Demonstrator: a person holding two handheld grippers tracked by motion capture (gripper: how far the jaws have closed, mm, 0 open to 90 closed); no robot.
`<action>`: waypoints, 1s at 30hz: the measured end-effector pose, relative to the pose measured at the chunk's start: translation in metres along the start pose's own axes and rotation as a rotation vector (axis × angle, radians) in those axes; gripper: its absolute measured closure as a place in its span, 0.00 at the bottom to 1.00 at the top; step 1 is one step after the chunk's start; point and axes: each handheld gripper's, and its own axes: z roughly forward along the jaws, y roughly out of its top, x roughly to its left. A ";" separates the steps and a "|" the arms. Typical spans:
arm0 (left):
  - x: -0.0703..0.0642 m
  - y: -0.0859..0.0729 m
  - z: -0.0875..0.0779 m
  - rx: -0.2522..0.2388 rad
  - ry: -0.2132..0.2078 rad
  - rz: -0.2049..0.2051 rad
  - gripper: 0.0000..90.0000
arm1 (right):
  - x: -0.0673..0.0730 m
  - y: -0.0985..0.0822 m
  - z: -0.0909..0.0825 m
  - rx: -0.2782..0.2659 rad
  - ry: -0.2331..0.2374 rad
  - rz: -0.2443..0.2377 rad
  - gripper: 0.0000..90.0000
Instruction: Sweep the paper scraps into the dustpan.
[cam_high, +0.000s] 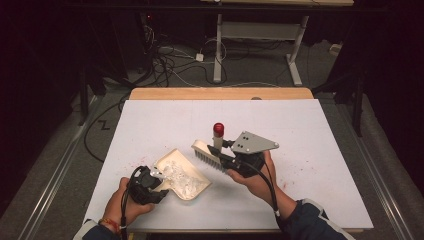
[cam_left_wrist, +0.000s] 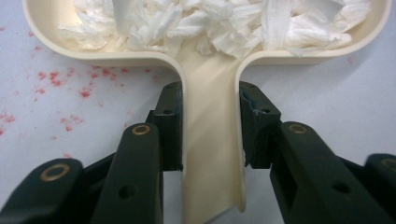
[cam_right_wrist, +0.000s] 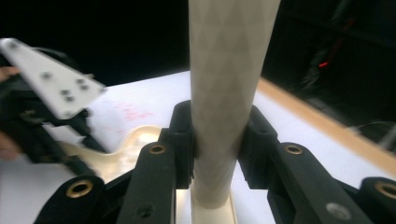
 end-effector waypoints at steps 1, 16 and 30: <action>0.000 0.000 0.000 0.000 0.000 -0.001 0.70 | -0.004 0.000 -0.001 0.001 -0.012 -0.006 0.78; 0.002 0.002 0.002 0.006 -0.007 0.001 0.70 | -0.094 -0.019 0.026 0.096 -0.189 0.052 0.78; 0.001 0.003 0.002 0.014 -0.001 0.007 0.70 | -0.068 -0.035 0.024 0.149 -0.117 0.014 0.78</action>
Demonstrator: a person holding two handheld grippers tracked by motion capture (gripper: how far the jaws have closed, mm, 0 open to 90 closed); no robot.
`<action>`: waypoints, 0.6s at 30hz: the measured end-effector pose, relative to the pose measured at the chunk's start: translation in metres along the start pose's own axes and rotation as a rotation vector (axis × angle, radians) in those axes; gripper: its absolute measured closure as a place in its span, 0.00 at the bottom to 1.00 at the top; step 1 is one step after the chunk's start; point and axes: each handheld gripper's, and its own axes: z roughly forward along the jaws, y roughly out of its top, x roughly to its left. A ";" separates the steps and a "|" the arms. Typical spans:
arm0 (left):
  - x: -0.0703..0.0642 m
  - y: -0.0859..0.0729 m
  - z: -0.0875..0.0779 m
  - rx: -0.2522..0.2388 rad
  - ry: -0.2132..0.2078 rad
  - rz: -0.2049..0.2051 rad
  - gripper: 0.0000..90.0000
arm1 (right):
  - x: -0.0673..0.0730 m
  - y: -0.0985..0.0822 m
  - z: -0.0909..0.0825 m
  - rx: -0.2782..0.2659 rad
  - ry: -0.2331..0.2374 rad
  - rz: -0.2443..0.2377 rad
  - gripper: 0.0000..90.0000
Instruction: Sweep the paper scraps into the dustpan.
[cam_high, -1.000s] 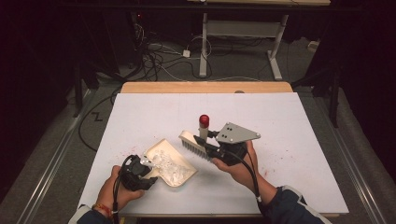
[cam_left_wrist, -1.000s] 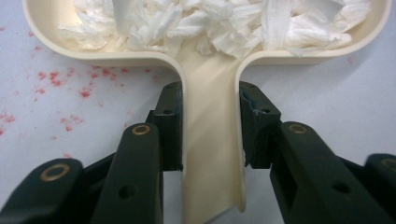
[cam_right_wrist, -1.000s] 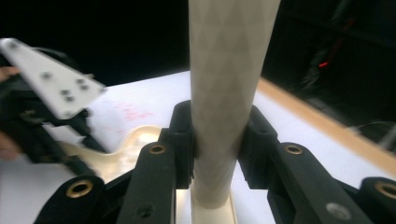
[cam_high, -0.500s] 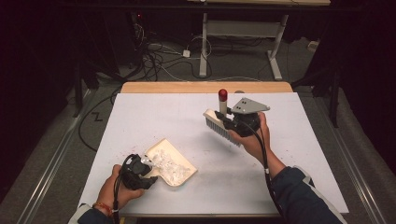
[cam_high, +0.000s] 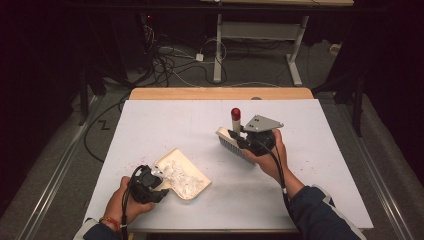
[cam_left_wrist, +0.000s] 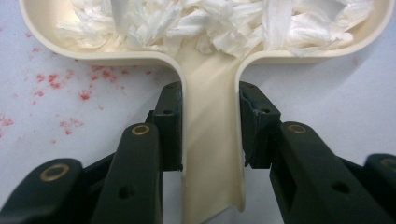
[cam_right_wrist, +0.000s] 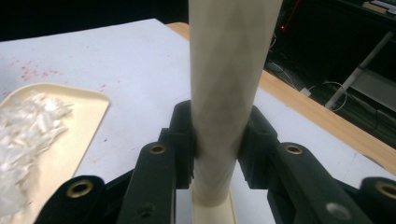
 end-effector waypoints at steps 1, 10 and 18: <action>-0.001 0.000 0.000 0.000 0.002 -0.001 0.70 | 0.004 0.000 -0.001 0.001 0.006 -0.004 0.78; -0.002 0.001 0.001 -0.004 0.005 -0.004 0.70 | 0.055 0.007 -0.002 -0.033 0.141 -0.061 0.78; -0.002 0.001 0.001 -0.007 0.003 -0.003 0.70 | 0.087 0.021 -0.008 -0.068 0.254 -0.103 0.78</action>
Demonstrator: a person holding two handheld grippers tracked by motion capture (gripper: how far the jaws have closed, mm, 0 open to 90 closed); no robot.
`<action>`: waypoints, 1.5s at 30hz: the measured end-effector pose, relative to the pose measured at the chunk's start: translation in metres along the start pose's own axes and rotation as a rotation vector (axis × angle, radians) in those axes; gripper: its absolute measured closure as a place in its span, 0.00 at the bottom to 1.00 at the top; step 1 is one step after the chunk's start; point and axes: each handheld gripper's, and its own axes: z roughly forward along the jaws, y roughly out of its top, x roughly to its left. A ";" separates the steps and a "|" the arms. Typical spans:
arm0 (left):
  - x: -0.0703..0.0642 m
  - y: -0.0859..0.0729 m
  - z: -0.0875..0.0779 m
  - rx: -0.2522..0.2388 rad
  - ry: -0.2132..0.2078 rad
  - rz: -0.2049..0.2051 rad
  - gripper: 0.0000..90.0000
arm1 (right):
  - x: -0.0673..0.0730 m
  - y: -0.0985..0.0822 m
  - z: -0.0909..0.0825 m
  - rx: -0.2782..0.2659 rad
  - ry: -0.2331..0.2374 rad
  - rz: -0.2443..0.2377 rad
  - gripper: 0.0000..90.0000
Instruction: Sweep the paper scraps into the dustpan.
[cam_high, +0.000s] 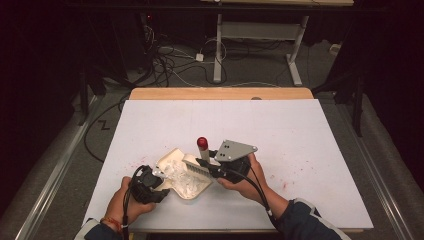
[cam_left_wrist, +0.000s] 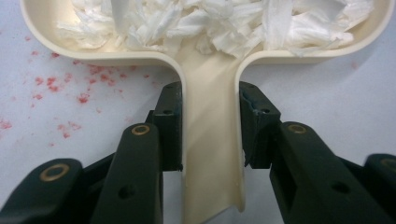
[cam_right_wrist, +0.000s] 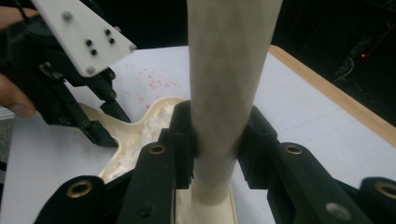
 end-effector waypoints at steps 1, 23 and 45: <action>0.000 0.000 0.000 -0.002 0.000 -0.002 0.70 | 0.000 0.000 0.000 0.000 0.000 0.000 0.78; 0.001 0.002 0.001 -0.008 -0.003 -0.016 0.70 | -0.045 -0.018 -0.087 -0.051 -0.129 0.077 0.78; 0.001 0.002 0.002 -0.018 0.000 -0.014 0.70 | -0.075 -0.073 -0.183 0.053 -0.218 0.127 0.78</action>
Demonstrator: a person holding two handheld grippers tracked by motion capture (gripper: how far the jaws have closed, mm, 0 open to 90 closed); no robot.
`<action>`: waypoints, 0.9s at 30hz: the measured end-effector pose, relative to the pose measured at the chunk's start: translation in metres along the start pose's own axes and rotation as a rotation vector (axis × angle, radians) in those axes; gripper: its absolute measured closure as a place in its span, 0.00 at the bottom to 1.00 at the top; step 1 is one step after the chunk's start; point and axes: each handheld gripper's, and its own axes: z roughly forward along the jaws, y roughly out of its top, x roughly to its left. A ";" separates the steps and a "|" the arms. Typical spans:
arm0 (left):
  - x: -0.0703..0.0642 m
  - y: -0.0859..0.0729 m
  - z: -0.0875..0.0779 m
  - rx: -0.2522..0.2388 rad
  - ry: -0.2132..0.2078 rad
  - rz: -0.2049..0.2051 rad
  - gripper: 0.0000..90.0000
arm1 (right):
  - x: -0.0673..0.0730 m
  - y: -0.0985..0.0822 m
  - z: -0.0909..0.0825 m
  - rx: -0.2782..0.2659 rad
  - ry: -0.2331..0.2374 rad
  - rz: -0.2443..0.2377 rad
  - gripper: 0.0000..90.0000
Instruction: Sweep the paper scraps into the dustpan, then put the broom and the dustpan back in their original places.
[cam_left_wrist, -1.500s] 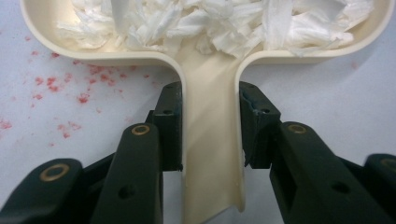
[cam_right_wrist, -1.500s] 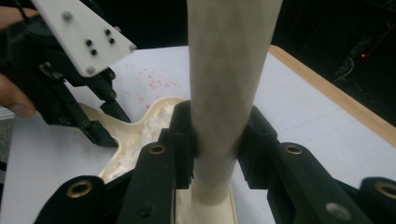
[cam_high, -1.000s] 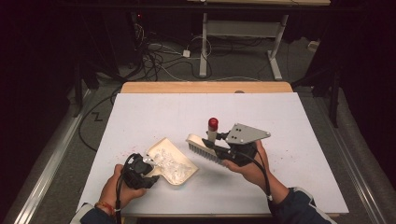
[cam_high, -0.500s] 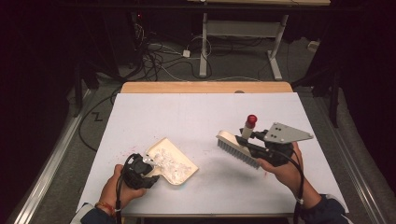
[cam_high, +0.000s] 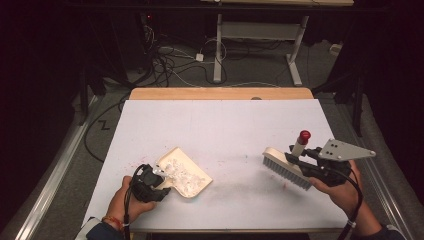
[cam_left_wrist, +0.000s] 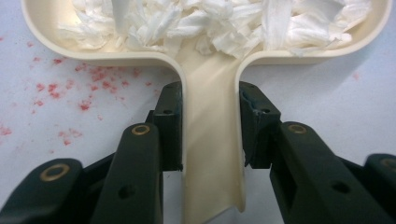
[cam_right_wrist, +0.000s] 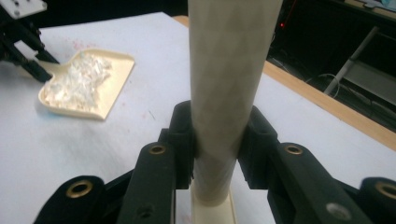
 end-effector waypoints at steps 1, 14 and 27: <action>0.000 0.000 0.000 -0.001 0.000 0.000 0.70 | -0.002 -0.002 -0.004 0.000 0.008 0.005 0.78; -0.002 -0.002 0.000 -0.009 0.012 -0.005 0.70 | 0.009 -0.020 -0.021 0.026 0.108 0.020 0.78; 0.003 0.003 0.003 -0.028 0.008 -0.024 0.70 | 0.002 -0.029 -0.021 0.083 0.193 0.016 0.78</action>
